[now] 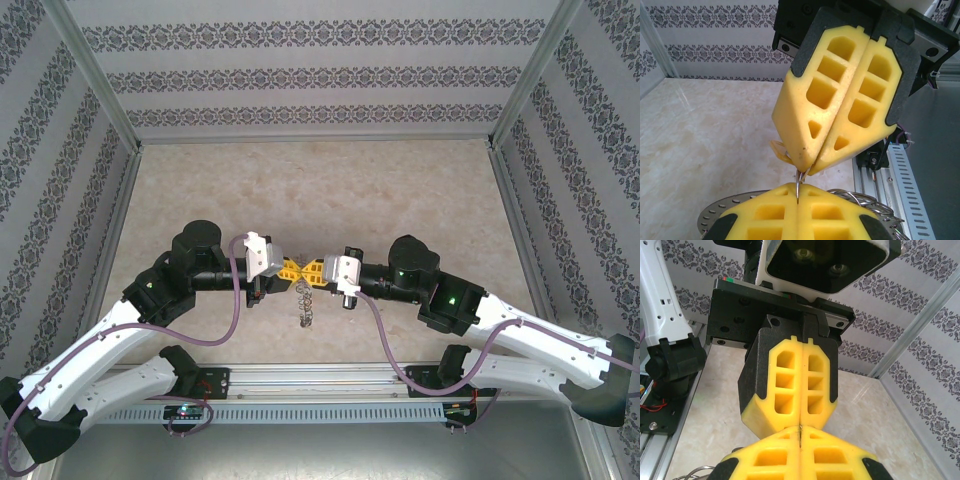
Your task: Put the keys on the keyring
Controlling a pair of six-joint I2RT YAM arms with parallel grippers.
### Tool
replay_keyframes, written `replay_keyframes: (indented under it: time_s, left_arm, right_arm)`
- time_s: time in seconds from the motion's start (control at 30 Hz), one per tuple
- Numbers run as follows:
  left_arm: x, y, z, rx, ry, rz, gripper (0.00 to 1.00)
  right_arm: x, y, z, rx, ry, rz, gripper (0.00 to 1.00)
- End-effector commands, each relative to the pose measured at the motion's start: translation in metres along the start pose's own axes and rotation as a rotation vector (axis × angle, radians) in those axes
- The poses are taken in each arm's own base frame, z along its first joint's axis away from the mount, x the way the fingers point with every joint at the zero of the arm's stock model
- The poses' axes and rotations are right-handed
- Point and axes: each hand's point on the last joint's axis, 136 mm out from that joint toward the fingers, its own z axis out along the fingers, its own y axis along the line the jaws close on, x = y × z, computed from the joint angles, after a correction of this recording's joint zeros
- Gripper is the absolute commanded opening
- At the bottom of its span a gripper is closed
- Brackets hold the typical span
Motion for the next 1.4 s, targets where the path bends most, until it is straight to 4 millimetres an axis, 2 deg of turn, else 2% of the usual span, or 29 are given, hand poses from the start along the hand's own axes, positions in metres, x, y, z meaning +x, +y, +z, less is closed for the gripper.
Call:
replay_keyframes:
  time_s: [0.0,0.8,1.37]
  left_arm:
    - [-0.033,-0.007,-0.008,0.027,-0.104,0.098,0.0]
    - [-0.035,-0.008,-0.009,0.031,-0.113,0.098,0.0]
    - [-0.036,-0.009,-0.009,0.036,-0.118,0.101,0.0]
  right_arm:
    - [0.009,0.006,0.005,-0.035,0.044,0.001,0.0]
    - [0.017,0.013,0.003,-0.103,0.06,0.026,0.0]
    - [0.025,0.011,-0.004,-0.107,0.071,0.022,0.0]
